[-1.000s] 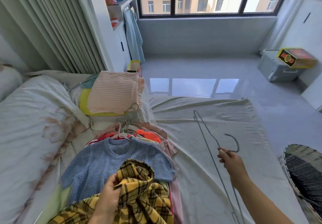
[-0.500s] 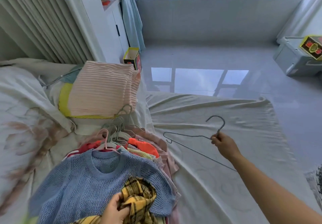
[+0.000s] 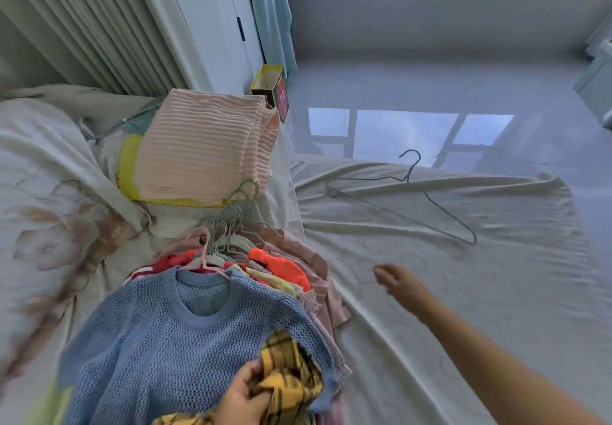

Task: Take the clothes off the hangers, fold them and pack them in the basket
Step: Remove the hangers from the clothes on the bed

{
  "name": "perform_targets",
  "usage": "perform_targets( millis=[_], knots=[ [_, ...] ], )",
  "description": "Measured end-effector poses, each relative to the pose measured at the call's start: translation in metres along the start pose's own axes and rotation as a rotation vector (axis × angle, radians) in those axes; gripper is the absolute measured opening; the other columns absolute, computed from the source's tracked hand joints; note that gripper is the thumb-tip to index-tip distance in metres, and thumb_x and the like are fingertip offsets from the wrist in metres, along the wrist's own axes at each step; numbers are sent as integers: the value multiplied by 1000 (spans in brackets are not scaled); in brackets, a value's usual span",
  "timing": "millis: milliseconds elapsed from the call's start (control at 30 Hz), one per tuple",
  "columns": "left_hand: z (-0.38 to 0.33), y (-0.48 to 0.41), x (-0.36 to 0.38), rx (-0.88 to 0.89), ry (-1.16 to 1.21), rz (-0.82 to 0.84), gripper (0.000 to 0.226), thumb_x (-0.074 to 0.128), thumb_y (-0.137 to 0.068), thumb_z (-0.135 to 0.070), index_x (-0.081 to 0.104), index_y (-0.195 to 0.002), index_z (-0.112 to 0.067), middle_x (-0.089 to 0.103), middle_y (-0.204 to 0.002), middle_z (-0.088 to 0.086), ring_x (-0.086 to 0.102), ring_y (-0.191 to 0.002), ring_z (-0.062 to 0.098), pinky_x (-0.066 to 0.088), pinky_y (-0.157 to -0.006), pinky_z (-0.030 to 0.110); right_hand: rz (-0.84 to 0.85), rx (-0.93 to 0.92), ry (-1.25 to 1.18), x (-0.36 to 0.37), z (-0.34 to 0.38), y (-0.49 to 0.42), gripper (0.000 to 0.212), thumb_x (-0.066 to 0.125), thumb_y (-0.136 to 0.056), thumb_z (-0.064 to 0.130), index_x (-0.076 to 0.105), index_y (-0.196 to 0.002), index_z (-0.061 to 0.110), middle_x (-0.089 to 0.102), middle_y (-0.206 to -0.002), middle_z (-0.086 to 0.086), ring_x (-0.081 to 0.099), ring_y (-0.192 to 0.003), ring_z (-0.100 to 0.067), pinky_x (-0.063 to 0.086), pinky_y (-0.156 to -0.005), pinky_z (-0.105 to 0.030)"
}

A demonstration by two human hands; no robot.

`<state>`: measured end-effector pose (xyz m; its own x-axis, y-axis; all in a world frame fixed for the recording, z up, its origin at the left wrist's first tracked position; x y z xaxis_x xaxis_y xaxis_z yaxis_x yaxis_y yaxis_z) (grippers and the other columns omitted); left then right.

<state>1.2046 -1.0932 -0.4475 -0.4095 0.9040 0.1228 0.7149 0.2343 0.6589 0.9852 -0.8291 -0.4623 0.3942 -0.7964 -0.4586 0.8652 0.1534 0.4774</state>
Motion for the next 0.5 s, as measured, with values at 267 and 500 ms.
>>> perform_targets(
  millis=[267, 500],
  knots=[
    [-40, 42, 130, 20, -106, 254, 36, 60, -63, 12, 60, -97, -1, 68, -74, 13, 63, -59, 17, 53, -53, 25, 584, -44, -832, 104, 32, 177, 85, 83, -55, 14, 43, -130, 14, 62, -124, -6, 57, -117, -23, 48, -95, -36],
    [-61, 65, 109, 207, -472, 350, 78, 81, -66, -31, 40, -132, -31, 46, -136, -10, 45, -123, 4, 41, -99, 21, 206, 47, -740, 35, 29, 194, 22, 71, -75, -3, 68, -93, 10, 74, -83, -9, 69, -79, -22, 54, -64, -25]
  ],
)
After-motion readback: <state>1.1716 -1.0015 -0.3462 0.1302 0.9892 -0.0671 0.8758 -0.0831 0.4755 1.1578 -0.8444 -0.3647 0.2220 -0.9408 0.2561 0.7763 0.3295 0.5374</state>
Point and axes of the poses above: each hand's wrist, its own y-axis away from the middle knuckle, its own x-axis out of the palm, z = x × y, the point moved 9 cm from there along -y, towards the middle knuckle
